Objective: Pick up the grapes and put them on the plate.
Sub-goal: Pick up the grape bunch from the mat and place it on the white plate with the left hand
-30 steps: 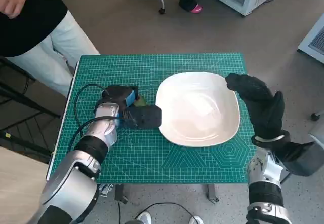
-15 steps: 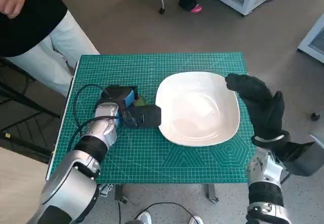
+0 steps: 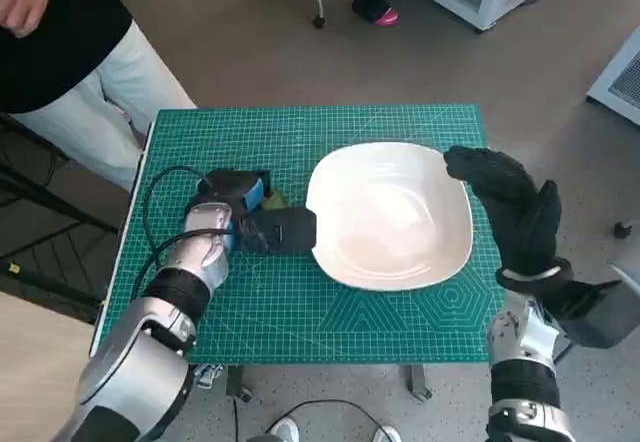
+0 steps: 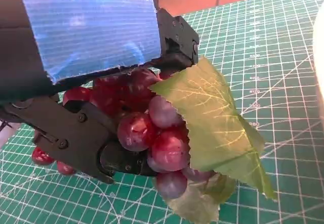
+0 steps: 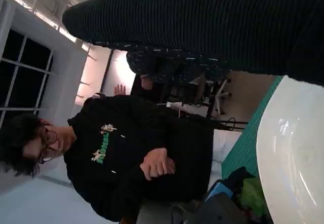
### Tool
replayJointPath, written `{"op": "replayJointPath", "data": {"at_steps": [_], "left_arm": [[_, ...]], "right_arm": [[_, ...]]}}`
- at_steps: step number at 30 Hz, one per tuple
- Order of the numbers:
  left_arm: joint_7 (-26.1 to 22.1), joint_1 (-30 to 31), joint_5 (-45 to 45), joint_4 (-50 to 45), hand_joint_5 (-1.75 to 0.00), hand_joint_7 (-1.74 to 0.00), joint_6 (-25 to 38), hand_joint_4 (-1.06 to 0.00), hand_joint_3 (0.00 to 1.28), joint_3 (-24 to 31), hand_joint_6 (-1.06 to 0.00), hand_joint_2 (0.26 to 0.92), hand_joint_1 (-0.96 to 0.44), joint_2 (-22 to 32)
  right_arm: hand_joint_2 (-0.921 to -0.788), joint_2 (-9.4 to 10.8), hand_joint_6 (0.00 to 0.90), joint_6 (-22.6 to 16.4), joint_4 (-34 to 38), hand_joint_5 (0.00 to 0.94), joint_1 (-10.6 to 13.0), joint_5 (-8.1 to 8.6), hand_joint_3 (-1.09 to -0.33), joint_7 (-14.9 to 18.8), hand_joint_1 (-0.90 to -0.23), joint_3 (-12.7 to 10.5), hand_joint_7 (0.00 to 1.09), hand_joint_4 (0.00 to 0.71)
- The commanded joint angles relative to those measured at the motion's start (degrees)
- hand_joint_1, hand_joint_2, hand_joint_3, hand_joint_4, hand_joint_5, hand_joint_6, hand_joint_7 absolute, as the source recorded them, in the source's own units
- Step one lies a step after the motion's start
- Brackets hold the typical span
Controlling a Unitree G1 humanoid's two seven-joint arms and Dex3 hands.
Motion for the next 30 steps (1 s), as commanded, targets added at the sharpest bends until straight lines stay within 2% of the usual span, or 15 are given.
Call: {"op": "replayJointPath", "data": {"at_steps": [1, 7, 15, 18, 25, 27, 30], "left_arm": [[-0.74, 0.72, -0.56, -2.60, -1.34, -1.44, 0.27, -0.39, 0.27, 0.73, -0.48, 0.921, 0.00, 1.77], [-1.51, 1.85, -1.16, -9.06, -1.28, -1.39, 1.00, -0.47, 0.22, 2.22, -0.51, 0.921, 0.00, 4.26], [-4.67, 6.68, -0.87, -25.56, -1.29, -1.17, 4.33, -0.59, 0.12, 4.97, -0.61, 0.920, 0.00, 9.73], [-6.54, 9.08, -0.58, -33.52, -1.30, -1.14, 6.57, -0.58, 0.12, 6.41, -0.63, 0.920, 0.00, 11.75], [-9.58, 13.73, -0.35, -48.12, -1.25, -1.28, 10.74, -0.46, 0.17, 10.10, -0.64, 0.921, 0.00, 14.99], [-10.35, 15.28, -0.24, -52.33, -1.27, -1.26, 11.91, -0.47, 0.16, 11.23, -0.64, 0.921, 0.00, 15.60], [-10.98, 17.61, -0.15, -57.92, -1.28, -1.18, 12.93, -0.55, 0.13, 12.79, -0.63, 0.921, 0.00, 16.27]], "right_arm": [[-0.921, 0.36, 0.504, 0.55, 0.13, 0.001, 0.63, -0.18, -0.537, -0.32, -0.400, 0.21, 0.00, 0.555], [-0.921, 0.50, 0.506, 0.61, 0.15, 0.001, 0.54, -0.30, -0.536, -0.56, -0.401, 0.35, 0.00, 0.556], [-0.921, 0.72, 0.509, 0.75, 0.37, 0.000, 0.38, -0.29, -0.536, -0.76, -0.399, 0.50, 0.00, 0.556], [-0.921, 0.80, 0.509, 0.73, 0.59, 0.000, 0.27, -0.29, -0.537, -0.78, -0.398, 0.52, 0.00, 0.555], [-0.921, 1.07, 0.511, 0.75, 0.83, 0.000, 0.07, -0.34, -0.538, -0.90, -0.397, 0.58, 0.00, 0.555], [-0.921, 1.15, 0.511, 0.79, 1.00, 0.000, -0.08, -0.39, -0.538, -0.99, -0.397, 0.59, 0.00, 0.554], [-0.921, 1.29, 0.511, 0.83, 1.22, 0.000, -0.27, -0.45, -0.539, -1.08, -0.397, 0.62, 0.00, 0.554]]}}
